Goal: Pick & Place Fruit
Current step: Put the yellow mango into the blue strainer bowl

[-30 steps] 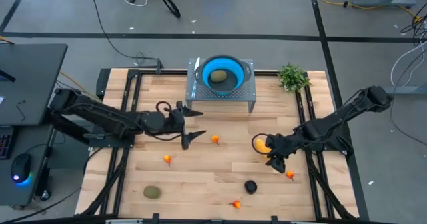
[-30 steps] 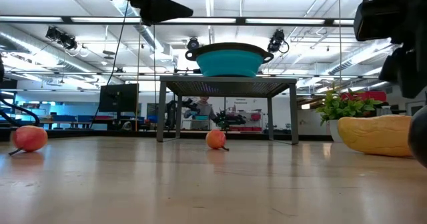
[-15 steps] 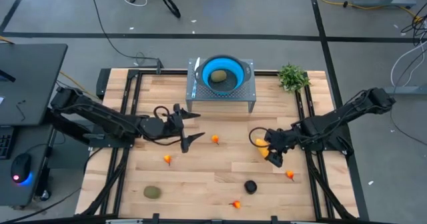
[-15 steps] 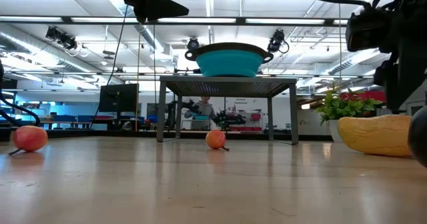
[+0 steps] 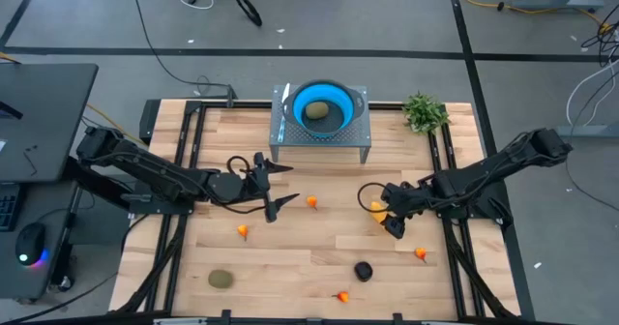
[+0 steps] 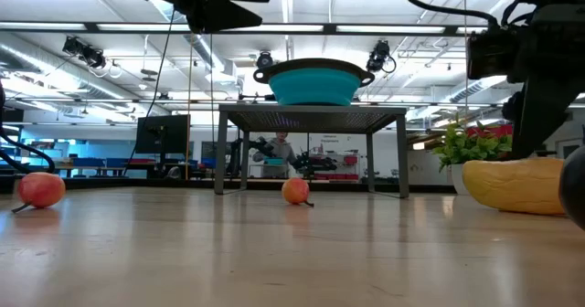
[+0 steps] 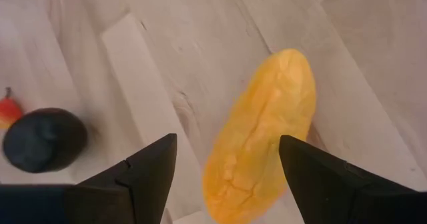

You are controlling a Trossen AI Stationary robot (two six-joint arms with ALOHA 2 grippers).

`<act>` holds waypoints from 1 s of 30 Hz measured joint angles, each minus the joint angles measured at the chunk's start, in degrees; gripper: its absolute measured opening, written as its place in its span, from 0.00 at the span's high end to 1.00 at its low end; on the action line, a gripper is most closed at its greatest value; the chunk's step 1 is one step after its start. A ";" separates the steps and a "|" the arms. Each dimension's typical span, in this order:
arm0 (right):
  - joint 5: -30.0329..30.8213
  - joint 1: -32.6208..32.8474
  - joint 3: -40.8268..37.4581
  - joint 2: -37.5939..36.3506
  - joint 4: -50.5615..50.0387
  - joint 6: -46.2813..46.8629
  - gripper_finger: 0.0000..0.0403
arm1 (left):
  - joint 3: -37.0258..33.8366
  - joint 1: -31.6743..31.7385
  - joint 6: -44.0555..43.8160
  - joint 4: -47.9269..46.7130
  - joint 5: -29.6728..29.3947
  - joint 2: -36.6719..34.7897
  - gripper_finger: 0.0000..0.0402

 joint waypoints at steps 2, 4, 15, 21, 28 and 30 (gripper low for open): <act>-0.39 0.26 0.00 1.50 0.56 -0.11 0.32 | 0.00 0.00 0.35 -0.03 -0.27 0.00 0.11; -0.37 0.31 -0.01 2.76 0.73 -0.26 0.32 | 0.00 0.00 0.41 0.03 -0.39 0.00 0.11; 0.05 0.31 -0.07 4.85 3.30 -0.05 0.32 | 0.00 0.00 0.86 0.05 -0.39 0.00 0.11; 0.85 0.32 -0.07 5.33 5.29 -2.56 0.32 | 0.00 0.00 0.83 -0.11 -0.39 0.00 0.11; 0.84 1.75 -0.07 6.57 6.13 -5.04 0.32 | -0.02 0.00 0.52 -0.69 -0.39 0.00 0.11; 0.54 2.78 -0.07 7.33 6.66 -5.12 0.32 | -0.02 0.00 0.48 -0.67 -0.39 0.00 0.11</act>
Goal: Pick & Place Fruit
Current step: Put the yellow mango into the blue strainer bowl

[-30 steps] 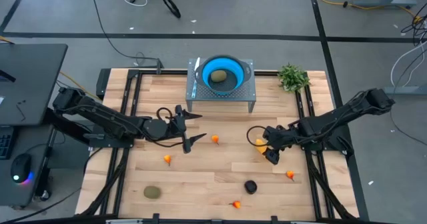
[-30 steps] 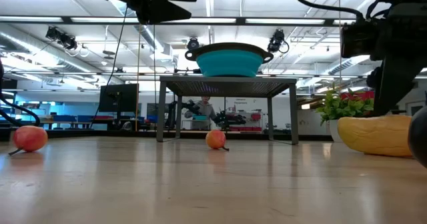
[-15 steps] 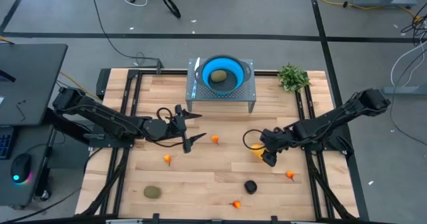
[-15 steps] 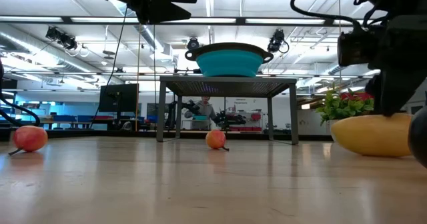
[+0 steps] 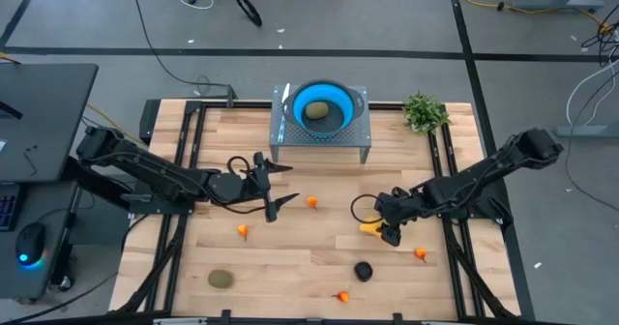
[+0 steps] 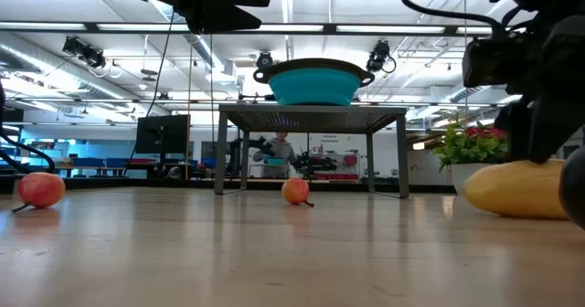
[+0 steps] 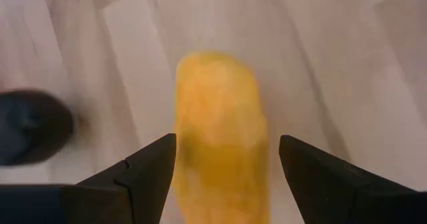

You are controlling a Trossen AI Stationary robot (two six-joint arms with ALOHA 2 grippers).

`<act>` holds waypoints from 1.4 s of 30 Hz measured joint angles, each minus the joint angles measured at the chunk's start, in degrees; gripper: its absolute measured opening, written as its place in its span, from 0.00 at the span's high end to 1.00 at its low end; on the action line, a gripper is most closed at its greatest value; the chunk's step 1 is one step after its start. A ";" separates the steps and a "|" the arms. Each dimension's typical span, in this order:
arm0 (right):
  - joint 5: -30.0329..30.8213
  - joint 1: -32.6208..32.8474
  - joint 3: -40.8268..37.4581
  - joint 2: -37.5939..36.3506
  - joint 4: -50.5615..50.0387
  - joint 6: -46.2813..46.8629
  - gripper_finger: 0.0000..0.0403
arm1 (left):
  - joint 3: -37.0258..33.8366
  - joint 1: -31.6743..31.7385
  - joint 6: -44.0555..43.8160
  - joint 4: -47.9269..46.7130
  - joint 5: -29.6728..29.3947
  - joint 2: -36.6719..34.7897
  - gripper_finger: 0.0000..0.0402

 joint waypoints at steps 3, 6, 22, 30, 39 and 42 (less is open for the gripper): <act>-0.02 1.20 0.01 1.94 1.00 0.09 0.32 | 0.00 0.00 -0.08 0.00 0.00 0.00 0.11; 0.00 2.02 0.12 3.77 1.15 -0.46 0.32 | 0.00 0.00 -0.42 0.03 0.00 0.00 0.11; 0.01 2.43 0.14 4.87 1.15 -2.11 0.32 | 0.00 0.00 -0.38 -0.06 0.00 0.00 0.11; -0.02 2.43 0.09 4.87 1.79 -2.41 0.33 | 0.00 0.00 -0.36 -0.06 -0.02 0.00 0.11; -0.52 2.40 -0.04 4.50 2.43 -2.42 0.37 | 0.00 0.02 -0.35 -0.06 0.00 0.00 0.11; -0.70 2.12 -0.13 3.88 3.11 -2.41 0.37 | 0.00 0.00 -0.33 -0.07 -0.02 0.00 0.11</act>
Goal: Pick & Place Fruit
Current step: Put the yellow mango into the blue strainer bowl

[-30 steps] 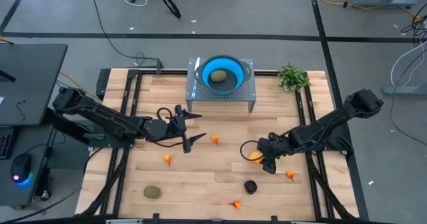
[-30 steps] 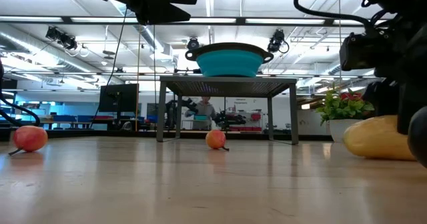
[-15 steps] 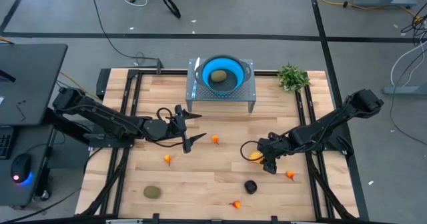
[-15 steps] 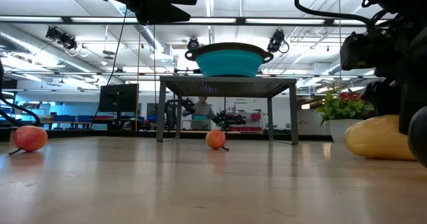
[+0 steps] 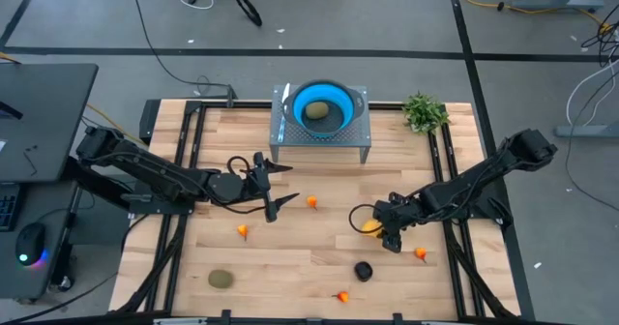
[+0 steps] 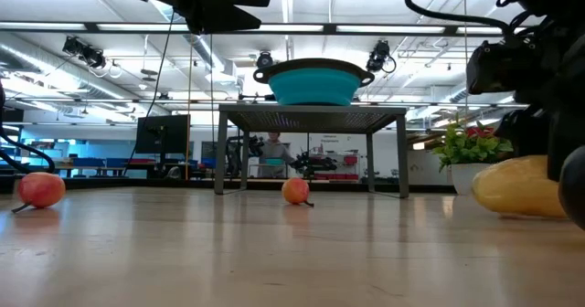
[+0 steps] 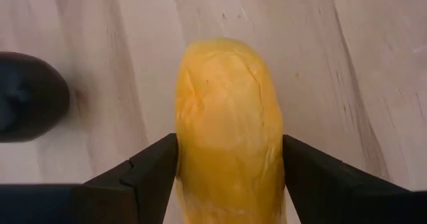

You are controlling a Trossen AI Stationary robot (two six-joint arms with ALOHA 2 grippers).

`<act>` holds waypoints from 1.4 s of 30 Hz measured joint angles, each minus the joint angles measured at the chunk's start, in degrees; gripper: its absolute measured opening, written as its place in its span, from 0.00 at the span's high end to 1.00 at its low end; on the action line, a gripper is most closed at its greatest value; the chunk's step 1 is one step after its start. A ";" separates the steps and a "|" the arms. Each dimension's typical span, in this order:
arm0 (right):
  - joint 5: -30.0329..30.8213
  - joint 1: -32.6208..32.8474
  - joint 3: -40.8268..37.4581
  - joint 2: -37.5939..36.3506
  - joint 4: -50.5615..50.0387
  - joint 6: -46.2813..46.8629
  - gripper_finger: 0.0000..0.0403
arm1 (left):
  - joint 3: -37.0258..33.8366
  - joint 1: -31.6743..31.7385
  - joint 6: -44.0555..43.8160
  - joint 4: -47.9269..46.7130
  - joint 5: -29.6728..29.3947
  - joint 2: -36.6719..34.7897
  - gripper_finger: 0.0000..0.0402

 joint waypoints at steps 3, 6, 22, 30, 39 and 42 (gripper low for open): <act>-0.02 -0.55 0.00 -1.03 1.20 -0.08 0.37 | 0.00 0.00 0.00 -0.05 0.01 0.00 0.11; 0.02 -1.34 0.00 -2.52 2.36 -1.47 0.37 | -0.01 0.01 0.00 -0.21 -0.01 0.00 0.11; 19.51 -16.07 0.13 -14.16 43.69 -39.37 0.37 | -0.02 0.02 0.25 0.38 -0.20 0.00 0.11; 22.81 -24.83 4.41 -11.25 56.66 -50.82 0.37 | -0.02 0.43 0.72 0.21 -0.18 -0.02 0.11; 23.00 -29.94 16.94 -0.29 54.49 -56.58 0.37 | -0.02 0.76 0.44 -0.21 -0.16 -0.02 0.11; 26.02 -31.81 20.50 2.30 50.47 -57.08 0.37 | -0.02 0.76 0.39 -0.66 -0.16 -0.02 0.11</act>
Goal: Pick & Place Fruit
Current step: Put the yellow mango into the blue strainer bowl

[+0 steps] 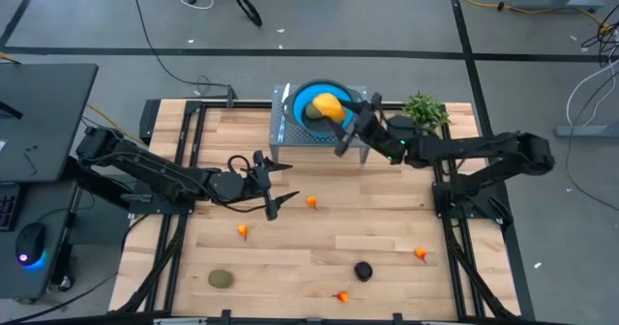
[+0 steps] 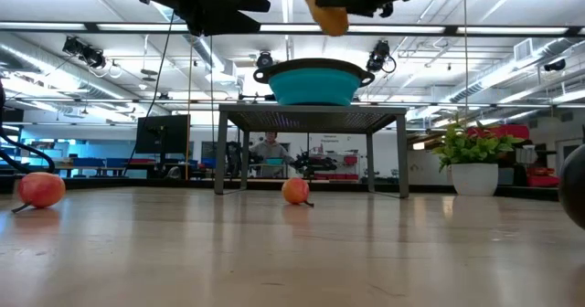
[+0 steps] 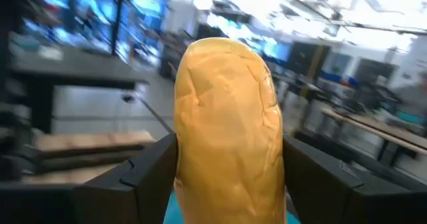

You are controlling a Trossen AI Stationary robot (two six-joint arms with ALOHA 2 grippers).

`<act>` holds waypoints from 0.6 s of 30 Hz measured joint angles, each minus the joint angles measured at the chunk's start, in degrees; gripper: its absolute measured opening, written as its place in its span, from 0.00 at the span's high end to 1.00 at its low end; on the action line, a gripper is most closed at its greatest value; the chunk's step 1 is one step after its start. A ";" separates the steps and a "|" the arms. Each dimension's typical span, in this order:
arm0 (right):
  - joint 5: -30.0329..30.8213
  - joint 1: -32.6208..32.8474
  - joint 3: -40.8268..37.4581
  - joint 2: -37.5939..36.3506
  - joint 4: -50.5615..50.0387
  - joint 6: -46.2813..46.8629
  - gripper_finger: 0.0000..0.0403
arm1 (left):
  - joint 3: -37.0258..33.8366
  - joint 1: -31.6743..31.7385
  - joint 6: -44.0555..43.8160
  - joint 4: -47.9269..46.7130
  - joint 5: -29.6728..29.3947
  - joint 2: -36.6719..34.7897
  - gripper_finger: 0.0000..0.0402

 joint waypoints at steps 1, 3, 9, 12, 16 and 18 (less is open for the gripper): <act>0.84 -0.77 0.97 0.67 -1.65 0.20 0.37 | 0.00 0.00 -0.06 -0.05 0.00 0.00 0.11; 1.50 -2.36 2.26 2.18 -3.79 2.04 0.37 | 0.00 0.00 -0.22 -0.07 0.19 0.00 0.11; 1.66 -5.25 2.88 5.88 -4.74 4.65 0.37 | 0.00 -0.17 -0.24 -0.12 0.22 0.00 0.11; 1.28 -5.96 2.88 7.17 -5.34 4.80 0.37 | 0.00 -0.17 -0.37 -0.29 0.22 0.00 0.11; 1.27 -6.11 2.88 7.82 -5.56 4.73 0.37 | 0.00 -0.17 -0.37 -0.41 0.24 0.00 0.11; 1.24 -6.07 2.88 7.82 -5.56 4.60 0.36 | 0.00 -0.17 -0.37 -0.47 0.24 0.00 0.11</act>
